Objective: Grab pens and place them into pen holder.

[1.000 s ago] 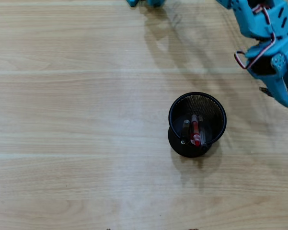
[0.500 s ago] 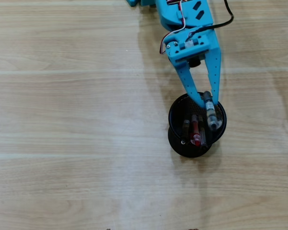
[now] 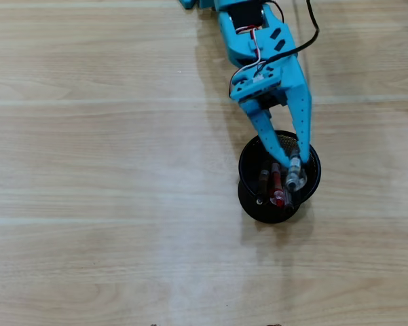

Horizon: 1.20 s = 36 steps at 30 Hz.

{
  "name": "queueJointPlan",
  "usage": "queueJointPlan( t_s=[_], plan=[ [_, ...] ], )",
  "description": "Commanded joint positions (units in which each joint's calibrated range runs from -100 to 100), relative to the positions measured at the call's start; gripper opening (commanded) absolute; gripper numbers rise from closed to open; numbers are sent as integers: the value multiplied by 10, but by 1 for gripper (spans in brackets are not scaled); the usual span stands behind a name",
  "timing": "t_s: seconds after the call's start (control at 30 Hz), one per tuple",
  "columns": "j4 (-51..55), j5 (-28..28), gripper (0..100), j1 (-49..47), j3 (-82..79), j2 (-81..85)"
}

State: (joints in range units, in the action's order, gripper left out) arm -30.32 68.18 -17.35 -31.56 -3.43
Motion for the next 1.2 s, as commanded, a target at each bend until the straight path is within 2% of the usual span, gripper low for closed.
queueJointPlan(
  t_s=[0.0, 0.73, 1.1, 1.17],
  plan=[
    [-45, 0, 2, 7, 9, -25],
    [-68, -33, 7, 28, -37, -34],
    [-97, -61, 10, 28, -42, 17],
    [-97, -79, 11, 28, -43, 33]
  ],
)
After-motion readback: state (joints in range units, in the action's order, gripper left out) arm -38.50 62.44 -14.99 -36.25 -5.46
